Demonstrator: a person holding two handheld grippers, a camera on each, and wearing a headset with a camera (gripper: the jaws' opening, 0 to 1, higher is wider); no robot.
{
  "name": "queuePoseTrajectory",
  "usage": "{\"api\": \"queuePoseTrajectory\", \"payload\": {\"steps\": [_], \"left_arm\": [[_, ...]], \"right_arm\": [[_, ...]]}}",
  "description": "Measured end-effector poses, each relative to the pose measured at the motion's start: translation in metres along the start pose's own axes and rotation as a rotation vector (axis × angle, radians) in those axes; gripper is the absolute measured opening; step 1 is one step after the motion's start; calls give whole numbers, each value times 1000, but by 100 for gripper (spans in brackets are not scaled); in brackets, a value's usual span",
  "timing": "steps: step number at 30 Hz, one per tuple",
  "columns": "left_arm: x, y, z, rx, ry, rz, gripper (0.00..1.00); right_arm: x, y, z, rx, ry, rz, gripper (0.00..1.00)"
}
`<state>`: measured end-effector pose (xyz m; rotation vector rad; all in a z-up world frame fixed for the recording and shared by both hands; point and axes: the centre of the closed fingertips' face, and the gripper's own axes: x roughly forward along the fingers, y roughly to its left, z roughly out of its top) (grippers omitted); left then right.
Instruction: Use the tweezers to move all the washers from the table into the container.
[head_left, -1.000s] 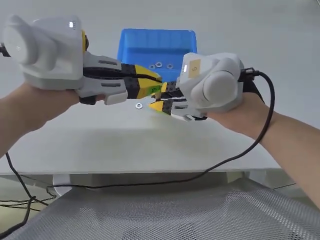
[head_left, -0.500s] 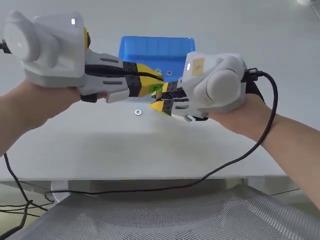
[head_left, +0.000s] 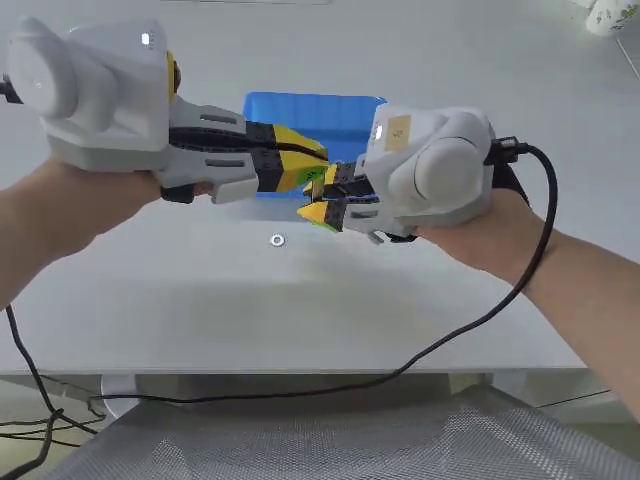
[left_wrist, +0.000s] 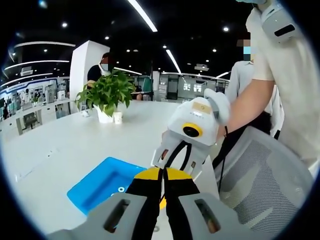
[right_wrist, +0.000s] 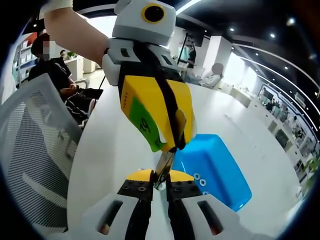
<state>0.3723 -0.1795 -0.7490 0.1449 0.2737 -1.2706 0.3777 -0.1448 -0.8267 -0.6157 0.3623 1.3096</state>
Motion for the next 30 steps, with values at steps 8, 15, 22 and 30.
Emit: {"api": "queuePoseTrajectory", "payload": {"steps": [8,15,22,30], "left_arm": [[-9,3,12,15,0,8,4],[-19,5,21,22,-5,17,4],[-26,3,28,27,-11,23,4],[-34,3,35,35,-18,38,4]], "right_arm": [[-3,-4,15,-11,-7,-6,11],[-2,-6,27,-28,-11,-8,11],[-4,-6,35,-43,-7,-11,11],[-7,-8,45,-68,-4,-10,11]]}}
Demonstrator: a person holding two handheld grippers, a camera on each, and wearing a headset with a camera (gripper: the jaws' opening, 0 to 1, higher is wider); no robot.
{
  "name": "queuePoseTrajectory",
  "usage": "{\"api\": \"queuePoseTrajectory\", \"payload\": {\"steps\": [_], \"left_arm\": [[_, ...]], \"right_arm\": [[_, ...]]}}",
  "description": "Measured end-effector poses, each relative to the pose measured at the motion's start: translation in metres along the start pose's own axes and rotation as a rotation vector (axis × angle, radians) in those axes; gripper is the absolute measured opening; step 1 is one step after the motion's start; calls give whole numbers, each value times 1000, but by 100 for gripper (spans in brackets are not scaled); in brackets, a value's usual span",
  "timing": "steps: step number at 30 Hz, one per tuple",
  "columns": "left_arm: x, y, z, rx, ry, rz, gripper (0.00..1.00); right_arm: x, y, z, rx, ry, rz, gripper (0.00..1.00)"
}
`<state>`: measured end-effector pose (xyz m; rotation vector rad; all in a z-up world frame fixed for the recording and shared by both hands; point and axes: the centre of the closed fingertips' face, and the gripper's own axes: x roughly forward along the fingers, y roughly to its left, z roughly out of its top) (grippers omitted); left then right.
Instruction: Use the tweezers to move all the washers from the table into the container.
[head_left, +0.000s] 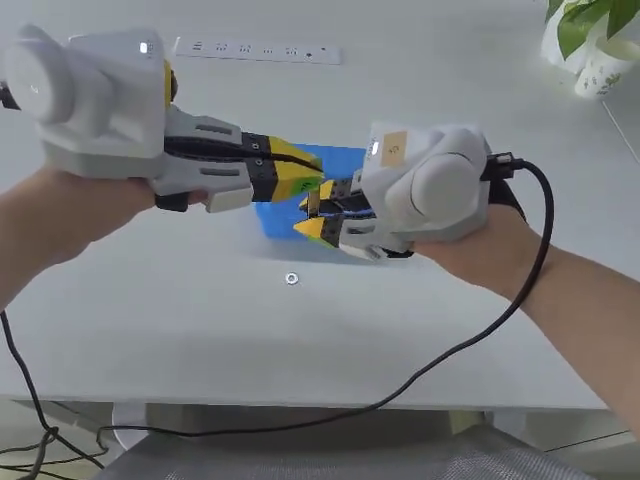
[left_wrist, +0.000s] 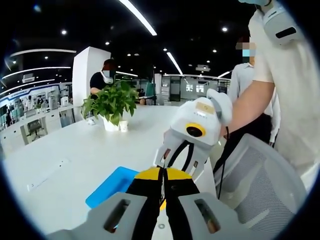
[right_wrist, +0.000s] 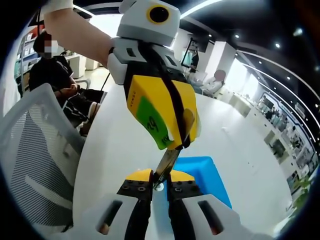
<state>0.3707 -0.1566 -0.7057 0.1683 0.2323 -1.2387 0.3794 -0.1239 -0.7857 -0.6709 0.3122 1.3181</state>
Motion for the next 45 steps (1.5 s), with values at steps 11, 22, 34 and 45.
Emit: {"api": "queuePoseTrajectory", "payload": {"steps": [11,22,34,45], "left_arm": [[0,14,14,20,-11,17,4],[0,30,21,30,-19,31,4],[9,49,10,13,-17,46,4],[14,69,-8,-5,3,54,4]], "right_arm": [[-4,-18,8,-29,3,-9,11],[-2,-36,12,-48,5,-18,11],[13,-54,-1,-22,1,-19,11],[32,-62,-13,-7,-2,-8,12]]}}
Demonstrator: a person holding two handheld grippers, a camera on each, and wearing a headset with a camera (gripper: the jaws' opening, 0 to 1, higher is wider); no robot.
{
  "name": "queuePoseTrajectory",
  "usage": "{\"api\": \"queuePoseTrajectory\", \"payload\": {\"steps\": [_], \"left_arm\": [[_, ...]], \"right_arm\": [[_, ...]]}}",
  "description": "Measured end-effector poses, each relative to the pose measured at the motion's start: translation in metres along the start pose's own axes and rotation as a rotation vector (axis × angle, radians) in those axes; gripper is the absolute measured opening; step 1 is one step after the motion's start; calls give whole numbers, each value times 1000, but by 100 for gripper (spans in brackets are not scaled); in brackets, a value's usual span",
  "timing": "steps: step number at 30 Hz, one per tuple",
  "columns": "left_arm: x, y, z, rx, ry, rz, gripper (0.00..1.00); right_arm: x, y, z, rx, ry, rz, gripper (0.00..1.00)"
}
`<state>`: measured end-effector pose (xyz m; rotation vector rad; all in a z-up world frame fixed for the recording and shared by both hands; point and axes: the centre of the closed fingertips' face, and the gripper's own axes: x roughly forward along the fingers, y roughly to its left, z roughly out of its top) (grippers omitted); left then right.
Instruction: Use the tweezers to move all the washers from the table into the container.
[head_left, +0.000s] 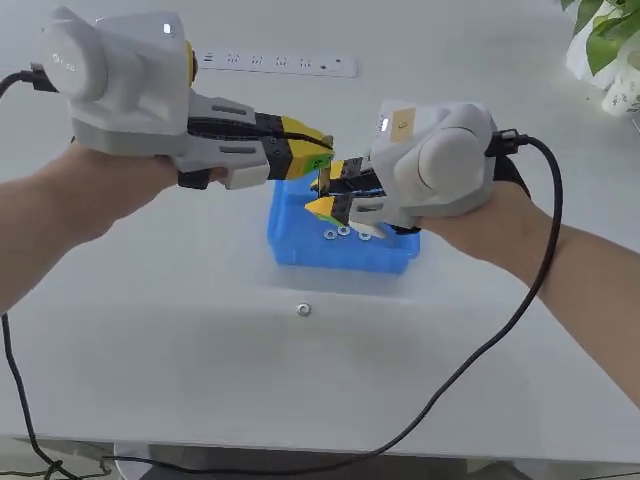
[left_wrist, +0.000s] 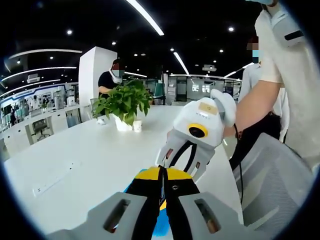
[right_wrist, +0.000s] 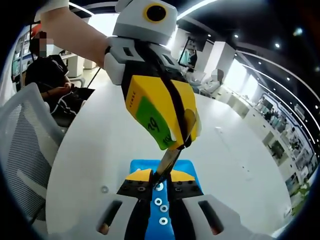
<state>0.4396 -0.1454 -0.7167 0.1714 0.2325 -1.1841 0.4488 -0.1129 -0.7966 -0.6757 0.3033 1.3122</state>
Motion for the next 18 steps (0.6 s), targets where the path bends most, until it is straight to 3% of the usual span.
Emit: {"api": "queuePoseTrajectory", "payload": {"steps": [6,18], "left_arm": [[3,8,-14,-14,14,2,4],[7,15,-31,-38,28,15,4]], "right_arm": [[12,-1,-10,12,1,16,12],[27,0,-21,36,-1,32,12]]}}
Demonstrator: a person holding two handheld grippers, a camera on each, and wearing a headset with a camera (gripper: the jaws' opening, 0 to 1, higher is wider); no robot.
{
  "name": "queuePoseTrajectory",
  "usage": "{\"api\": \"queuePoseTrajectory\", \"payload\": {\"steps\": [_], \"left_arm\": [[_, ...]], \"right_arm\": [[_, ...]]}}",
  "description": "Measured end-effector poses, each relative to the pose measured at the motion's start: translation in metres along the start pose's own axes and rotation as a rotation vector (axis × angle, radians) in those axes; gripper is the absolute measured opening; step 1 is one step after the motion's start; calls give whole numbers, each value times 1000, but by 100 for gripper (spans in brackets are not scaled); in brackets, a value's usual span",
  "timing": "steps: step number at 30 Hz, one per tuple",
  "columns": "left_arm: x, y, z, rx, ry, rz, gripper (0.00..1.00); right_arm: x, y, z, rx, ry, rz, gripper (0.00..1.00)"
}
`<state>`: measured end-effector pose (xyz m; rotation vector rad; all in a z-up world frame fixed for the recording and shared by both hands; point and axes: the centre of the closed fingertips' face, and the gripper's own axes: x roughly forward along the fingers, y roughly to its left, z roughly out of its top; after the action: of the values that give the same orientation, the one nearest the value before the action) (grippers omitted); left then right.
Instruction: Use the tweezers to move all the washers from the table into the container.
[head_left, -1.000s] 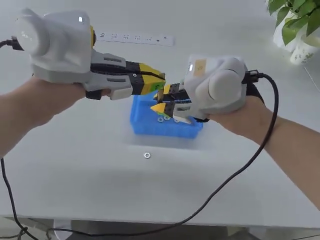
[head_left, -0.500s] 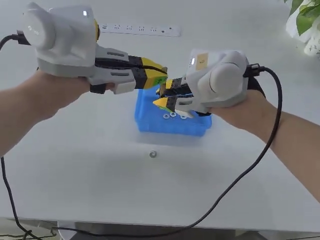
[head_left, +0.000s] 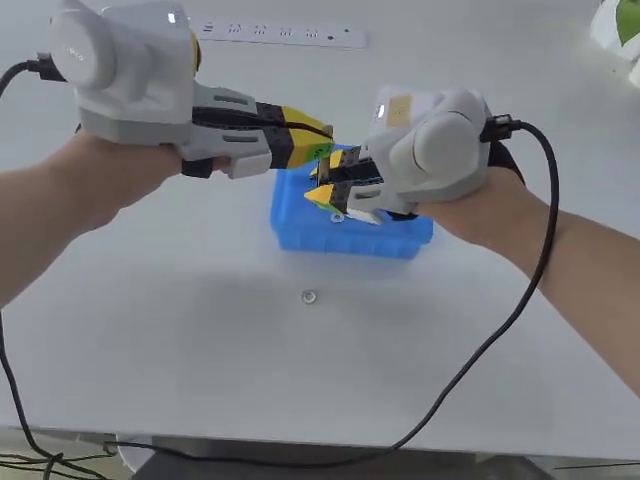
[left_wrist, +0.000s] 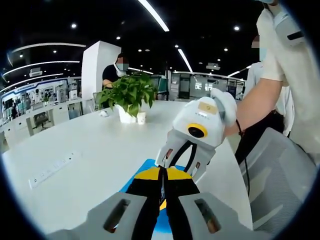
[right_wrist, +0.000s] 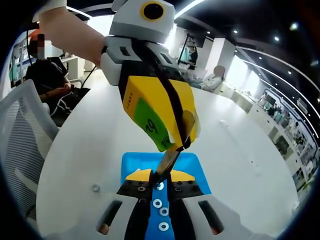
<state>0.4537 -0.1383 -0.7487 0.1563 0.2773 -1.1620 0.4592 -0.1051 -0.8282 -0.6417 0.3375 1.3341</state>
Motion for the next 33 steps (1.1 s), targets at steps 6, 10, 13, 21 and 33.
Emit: {"api": "queuePoseTrajectory", "payload": {"steps": [6,10,13,21,33], "left_arm": [[4,1,-8,-7,11,-2,4],[8,1,-13,-10,23,-6,4],[9,0,-15,-10,27,-8,4],[8,-3,-18,-20,33,-8,4],[9,-9,-18,-30,27,-7,4]], "right_arm": [[5,2,-8,14,5,6,12],[7,3,-14,39,5,11,11],[8,4,-14,41,5,14,11],[14,6,-18,35,11,25,12],[16,5,-22,24,19,24,12]]}}
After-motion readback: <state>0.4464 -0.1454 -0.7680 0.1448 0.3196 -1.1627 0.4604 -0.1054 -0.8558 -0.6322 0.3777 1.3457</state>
